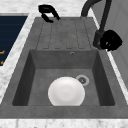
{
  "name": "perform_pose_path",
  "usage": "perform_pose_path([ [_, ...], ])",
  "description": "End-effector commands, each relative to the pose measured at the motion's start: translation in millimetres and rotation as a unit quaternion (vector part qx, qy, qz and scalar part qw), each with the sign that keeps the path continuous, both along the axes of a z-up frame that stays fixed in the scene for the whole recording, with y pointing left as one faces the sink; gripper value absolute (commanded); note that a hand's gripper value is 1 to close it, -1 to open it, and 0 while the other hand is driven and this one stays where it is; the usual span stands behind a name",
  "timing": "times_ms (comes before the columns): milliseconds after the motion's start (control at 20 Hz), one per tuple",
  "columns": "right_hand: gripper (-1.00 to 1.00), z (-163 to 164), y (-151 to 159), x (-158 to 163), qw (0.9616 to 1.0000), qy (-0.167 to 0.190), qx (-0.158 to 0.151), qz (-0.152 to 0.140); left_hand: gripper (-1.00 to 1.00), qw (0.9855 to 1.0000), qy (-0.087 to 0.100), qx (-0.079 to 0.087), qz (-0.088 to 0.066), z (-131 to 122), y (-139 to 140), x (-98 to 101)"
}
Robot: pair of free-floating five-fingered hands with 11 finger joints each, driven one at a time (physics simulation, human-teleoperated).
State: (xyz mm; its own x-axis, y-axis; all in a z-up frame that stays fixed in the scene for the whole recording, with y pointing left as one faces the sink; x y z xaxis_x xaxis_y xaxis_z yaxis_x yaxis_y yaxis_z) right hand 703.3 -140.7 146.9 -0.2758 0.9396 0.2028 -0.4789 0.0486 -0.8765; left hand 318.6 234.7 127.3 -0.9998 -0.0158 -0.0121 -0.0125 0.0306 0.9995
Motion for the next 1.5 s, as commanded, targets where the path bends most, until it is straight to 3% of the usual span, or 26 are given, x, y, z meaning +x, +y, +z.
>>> perform_pose_path([
  [0,1.0,8,13,0,0.9983,0.032,-0.047,-0.013,0.0,1.0,0.0,0.0,0.0,0,0,0.0],
  [700,1.0,12,19,-3,0.9975,0.035,-0.052,-0.033,0.0,1.0,0.0,0.0,0.0,0,0,0.0],
  [1450,1.0,14,29,-3,0.9961,0.034,-0.075,-0.032,0.0,1.0,0.0,0.0,0.0,0,0,0.0],
])
